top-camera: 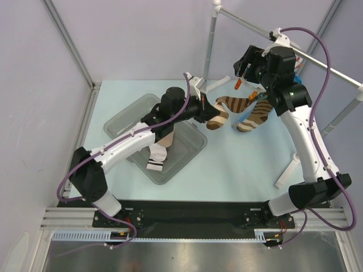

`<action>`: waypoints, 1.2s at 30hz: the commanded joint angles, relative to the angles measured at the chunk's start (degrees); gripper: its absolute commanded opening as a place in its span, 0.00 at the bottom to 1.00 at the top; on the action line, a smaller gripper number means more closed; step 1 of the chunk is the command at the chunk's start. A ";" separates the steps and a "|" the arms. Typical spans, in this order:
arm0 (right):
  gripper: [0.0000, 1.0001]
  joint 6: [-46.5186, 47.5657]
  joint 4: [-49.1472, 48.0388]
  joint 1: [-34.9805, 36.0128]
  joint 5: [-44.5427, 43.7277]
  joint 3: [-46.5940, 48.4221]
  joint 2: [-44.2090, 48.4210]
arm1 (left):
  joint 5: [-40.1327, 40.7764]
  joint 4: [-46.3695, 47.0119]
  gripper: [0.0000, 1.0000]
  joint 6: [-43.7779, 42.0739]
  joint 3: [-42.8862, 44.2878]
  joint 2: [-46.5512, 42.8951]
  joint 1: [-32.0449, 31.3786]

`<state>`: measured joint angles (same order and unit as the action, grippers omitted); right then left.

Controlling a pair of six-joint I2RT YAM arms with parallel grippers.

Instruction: Remove the socks clipped to the hanger

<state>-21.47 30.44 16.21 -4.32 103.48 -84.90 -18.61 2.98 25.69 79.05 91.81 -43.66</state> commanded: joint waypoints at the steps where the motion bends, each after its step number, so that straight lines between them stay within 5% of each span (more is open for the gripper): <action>1: 0.72 1.52 2.96 -1.26 -0.96 3.13 3.34 | -0.29 3.34 0.01 2.08 1.46 -1.28 1.12; 16: 0.73 1.35 7.88 -5.22 3.79 2.34 11.42 | -3.18 6.84 0.00 2.61 -1.25 -2.07 1.47; 23: 0.63 -2.51 17.01 -5.13 -4.99 -0.03 17.13 | -3.28 11.68 0.00 0.51 -7.40 -4.88 -1.25; 36: 0.55 -7.87 16.59 -5.13 -10.62 -14.88 28.13 | 2.96 17.66 0.00 -6.97 -11.89 -7.96 -9.69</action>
<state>-26.61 48.62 11.07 -13.19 90.35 -56.49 -17.93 15.88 22.22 68.20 86.70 -52.38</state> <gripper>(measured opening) 0.550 0.019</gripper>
